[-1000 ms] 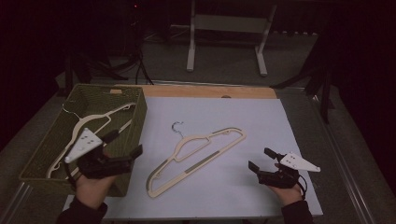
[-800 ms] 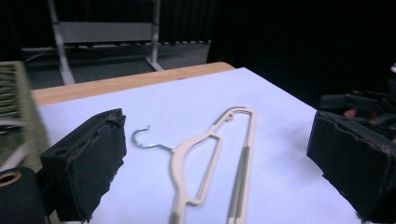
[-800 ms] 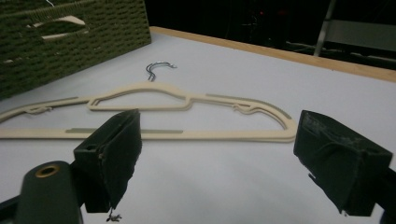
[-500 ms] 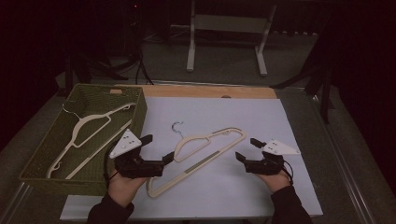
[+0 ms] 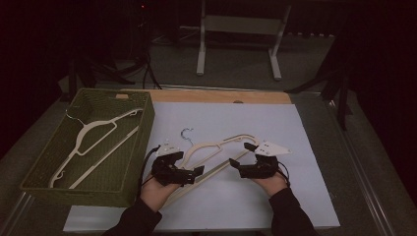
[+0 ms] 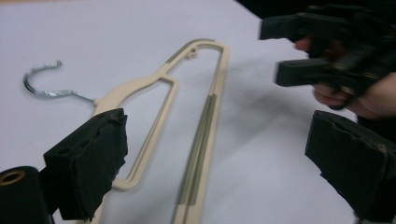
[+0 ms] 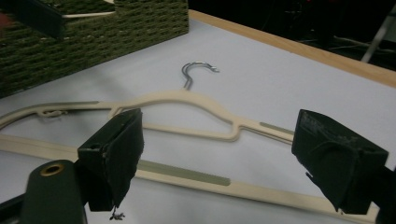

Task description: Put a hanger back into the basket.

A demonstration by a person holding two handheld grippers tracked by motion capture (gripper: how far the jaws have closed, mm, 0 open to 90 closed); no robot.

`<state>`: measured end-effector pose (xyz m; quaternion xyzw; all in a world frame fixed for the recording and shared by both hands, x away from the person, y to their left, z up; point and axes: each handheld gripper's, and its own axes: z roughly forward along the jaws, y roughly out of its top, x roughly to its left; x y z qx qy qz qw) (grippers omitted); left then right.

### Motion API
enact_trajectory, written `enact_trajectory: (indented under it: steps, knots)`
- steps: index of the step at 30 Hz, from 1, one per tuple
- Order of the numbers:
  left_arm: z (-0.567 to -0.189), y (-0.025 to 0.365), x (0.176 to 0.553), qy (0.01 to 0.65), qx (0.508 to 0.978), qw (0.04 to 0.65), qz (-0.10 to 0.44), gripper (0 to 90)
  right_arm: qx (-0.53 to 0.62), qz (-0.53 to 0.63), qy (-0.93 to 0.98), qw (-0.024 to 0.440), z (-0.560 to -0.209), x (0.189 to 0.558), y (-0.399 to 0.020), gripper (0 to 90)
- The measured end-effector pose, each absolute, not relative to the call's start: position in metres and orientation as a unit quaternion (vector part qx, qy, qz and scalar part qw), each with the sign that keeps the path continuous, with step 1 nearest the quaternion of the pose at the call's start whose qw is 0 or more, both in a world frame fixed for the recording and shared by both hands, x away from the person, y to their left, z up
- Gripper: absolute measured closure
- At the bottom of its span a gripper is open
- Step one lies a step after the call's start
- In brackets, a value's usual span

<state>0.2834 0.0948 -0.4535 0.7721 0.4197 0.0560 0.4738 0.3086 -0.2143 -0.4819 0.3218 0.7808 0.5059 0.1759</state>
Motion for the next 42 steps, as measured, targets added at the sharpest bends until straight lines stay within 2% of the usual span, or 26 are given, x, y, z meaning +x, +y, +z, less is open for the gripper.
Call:
enact_trajectory:
  steps: [4,6,8,11,16,19,21,30,36,42]
  knots:
    - [-0.464,0.088,0.306,0.436,0.779,0.444,0.076,6.6,0.327,0.511,0.777,0.168,-0.485,0.305,-0.216,16.6]
    - [-0.470,0.088,0.319,0.455,0.773,0.438,0.058,7.0,0.327,0.513,0.775,0.169,-0.486,0.302,-0.218,16.7]
    - [-0.475,0.085,0.328,0.470,0.776,0.415,0.073,15.6,0.330,0.518,0.772,0.166,-0.487,0.299,-0.221,16.9]
    - [-0.485,0.084,0.342,0.483,0.777,0.398,0.071,16.1,0.333,0.522,0.768,0.166,-0.489,0.295,-0.225,16.9]
    - [-0.498,0.084,0.355,0.488,0.789,0.360,0.099,21.5,0.337,0.532,0.759,0.166,-0.487,0.292,-0.231,16.9]
    - [-0.505,0.084,0.361,0.492,0.795,0.343,0.095,25.1,0.339,0.535,0.756,0.164,-0.488,0.292,-0.233,16.9]
    - [-0.509,0.084,0.364,0.488,0.800,0.336,0.095,32.2,0.340,0.536,0.755,0.163,-0.488,0.292,-0.234,16.9]
    - [-0.521,0.074,0.367,0.475,0.821,0.290,0.126,47.1,0.344,0.541,0.750,0.162,-0.489,0.293,-0.237,16.9]
    - [-0.520,0.065,0.357,0.453,0.830,0.287,0.154,47.9,0.348,0.544,0.747,0.159,-0.490,0.294,-0.239,16.9]
    - [-0.518,0.061,0.348,0.441,0.836,0.297,0.136,45.9,0.350,0.541,0.748,0.159,-0.490,0.294,-0.239,16.9]
